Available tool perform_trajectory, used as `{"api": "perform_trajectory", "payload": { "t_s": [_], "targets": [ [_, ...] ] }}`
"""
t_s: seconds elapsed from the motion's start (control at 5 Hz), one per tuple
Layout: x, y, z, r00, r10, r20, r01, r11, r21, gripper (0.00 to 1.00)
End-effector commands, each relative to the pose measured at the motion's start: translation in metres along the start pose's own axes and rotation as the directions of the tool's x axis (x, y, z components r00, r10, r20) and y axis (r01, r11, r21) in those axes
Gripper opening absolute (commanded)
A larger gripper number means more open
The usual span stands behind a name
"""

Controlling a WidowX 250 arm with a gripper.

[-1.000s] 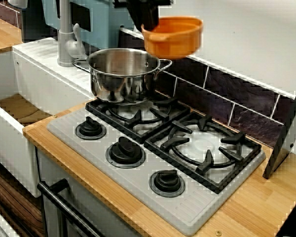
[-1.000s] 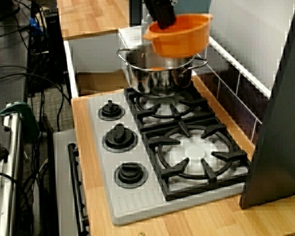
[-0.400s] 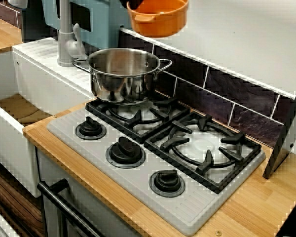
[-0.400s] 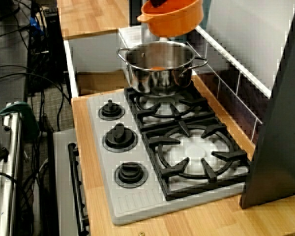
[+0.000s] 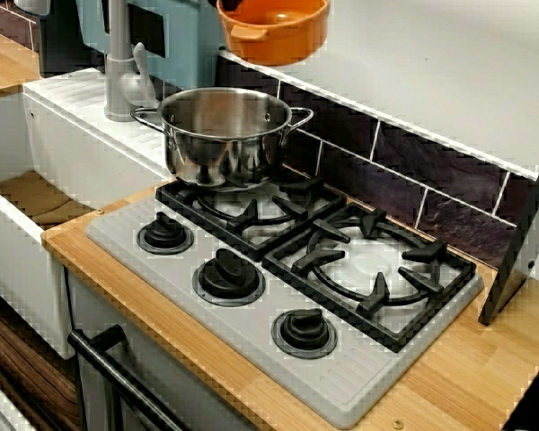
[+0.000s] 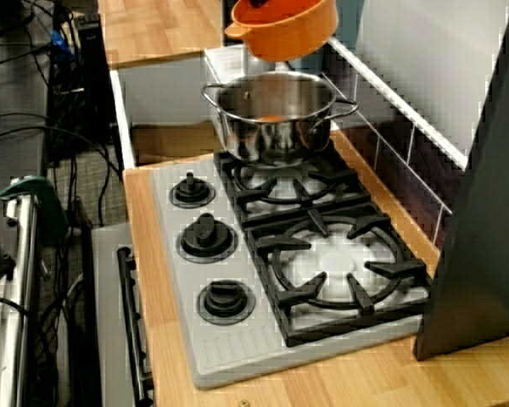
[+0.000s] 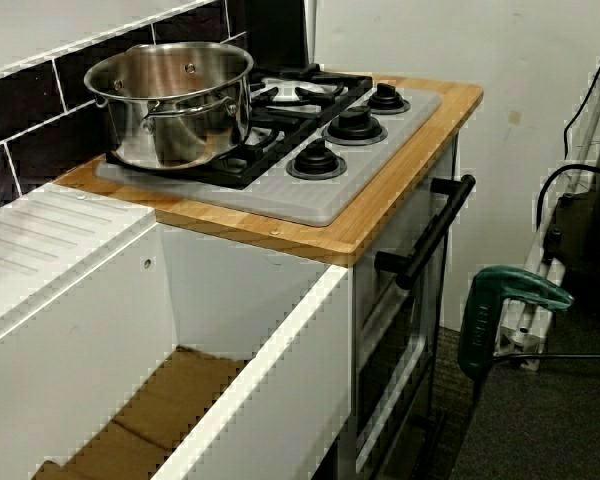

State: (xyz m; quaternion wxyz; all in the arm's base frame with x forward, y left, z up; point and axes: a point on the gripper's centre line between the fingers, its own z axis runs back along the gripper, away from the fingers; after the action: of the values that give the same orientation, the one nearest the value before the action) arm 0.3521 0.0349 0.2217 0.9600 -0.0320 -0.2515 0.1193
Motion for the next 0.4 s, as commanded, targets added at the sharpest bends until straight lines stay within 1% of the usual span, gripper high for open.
{"api": "perform_trajectory", "payload": {
  "t_s": [0.0, 0.2],
  "targets": [
    [-0.0031, 0.0078, 0.0191, 0.992, 0.001, 0.128, -0.005, 1.000, 0.030, 0.00],
    [-0.0069, 0.0074, 0.0194, 0.987, -0.030, 0.157, 0.016, 0.996, 0.087, 0.00]
  ]
}}
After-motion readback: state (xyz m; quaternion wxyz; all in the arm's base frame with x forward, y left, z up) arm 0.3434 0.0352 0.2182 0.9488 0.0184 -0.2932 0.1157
